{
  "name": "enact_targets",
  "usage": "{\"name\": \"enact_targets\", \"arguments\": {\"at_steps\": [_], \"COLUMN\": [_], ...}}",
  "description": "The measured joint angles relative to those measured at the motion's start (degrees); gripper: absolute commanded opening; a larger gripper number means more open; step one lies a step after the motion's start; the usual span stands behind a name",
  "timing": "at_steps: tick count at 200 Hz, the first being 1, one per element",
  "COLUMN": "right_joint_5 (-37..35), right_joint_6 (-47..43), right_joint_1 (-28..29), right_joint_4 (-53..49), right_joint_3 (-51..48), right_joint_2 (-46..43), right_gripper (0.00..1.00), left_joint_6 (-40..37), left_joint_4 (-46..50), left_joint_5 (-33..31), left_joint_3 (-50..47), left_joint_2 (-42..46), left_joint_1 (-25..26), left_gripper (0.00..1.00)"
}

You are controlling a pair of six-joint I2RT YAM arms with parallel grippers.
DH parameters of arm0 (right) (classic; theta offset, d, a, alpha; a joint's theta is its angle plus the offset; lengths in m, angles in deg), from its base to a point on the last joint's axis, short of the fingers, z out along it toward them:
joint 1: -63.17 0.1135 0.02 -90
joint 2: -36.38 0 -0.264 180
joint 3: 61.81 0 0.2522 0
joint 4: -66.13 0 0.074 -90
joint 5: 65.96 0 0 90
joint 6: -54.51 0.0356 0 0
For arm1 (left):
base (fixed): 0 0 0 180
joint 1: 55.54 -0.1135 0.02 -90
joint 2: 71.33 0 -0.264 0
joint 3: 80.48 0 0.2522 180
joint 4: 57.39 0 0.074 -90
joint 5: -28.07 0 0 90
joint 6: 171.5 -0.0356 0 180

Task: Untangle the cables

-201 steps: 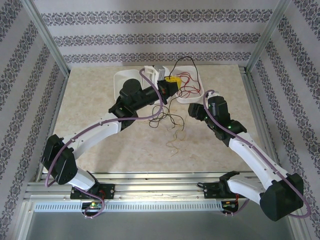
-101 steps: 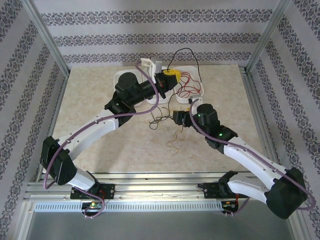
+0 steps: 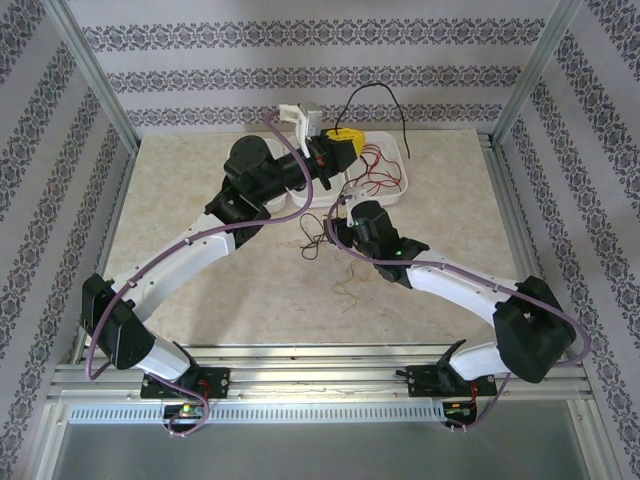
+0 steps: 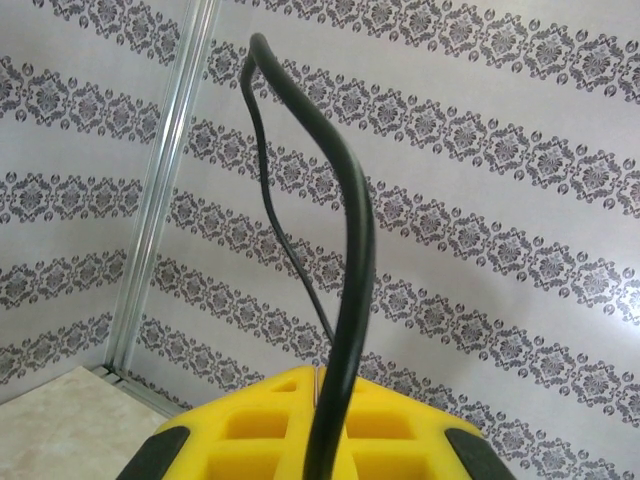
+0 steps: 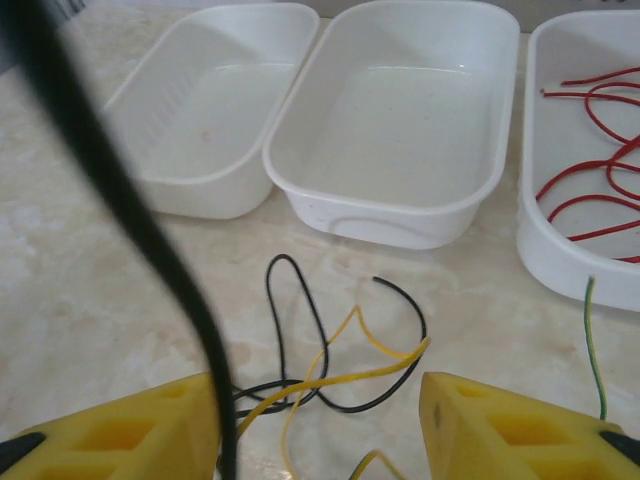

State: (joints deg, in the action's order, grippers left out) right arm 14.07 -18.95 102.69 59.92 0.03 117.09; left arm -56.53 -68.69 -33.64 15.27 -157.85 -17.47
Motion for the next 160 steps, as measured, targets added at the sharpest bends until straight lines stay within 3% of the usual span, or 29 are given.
{"name": "enact_targets", "arguments": {"at_steps": [40, 102, 160], "right_joint_5": [-1.9, -2.7, -2.7], "right_joint_6": [0.2, 3.0, 4.7], "right_joint_1": [0.0, 0.0, 0.0], "right_joint_4": [0.3, 0.8, -0.2], "right_joint_3": [-0.5, -5.4, -6.9], "right_joint_2": [1.9, 2.0, 1.8], "right_gripper": [0.46, 0.45, 0.48], "left_joint_6": [-0.1, -0.9, -4.1], "left_joint_4": [1.6, 4.2, 6.6], "left_joint_5": [-0.1, -0.6, -1.3], "left_joint_3": [0.0, 5.9, 12.8], "left_joint_2": [0.9, 1.9, 1.2], "left_joint_1": [-1.6, -7.0, -8.2], "left_gripper": [0.00, 0.00, 0.00]}}
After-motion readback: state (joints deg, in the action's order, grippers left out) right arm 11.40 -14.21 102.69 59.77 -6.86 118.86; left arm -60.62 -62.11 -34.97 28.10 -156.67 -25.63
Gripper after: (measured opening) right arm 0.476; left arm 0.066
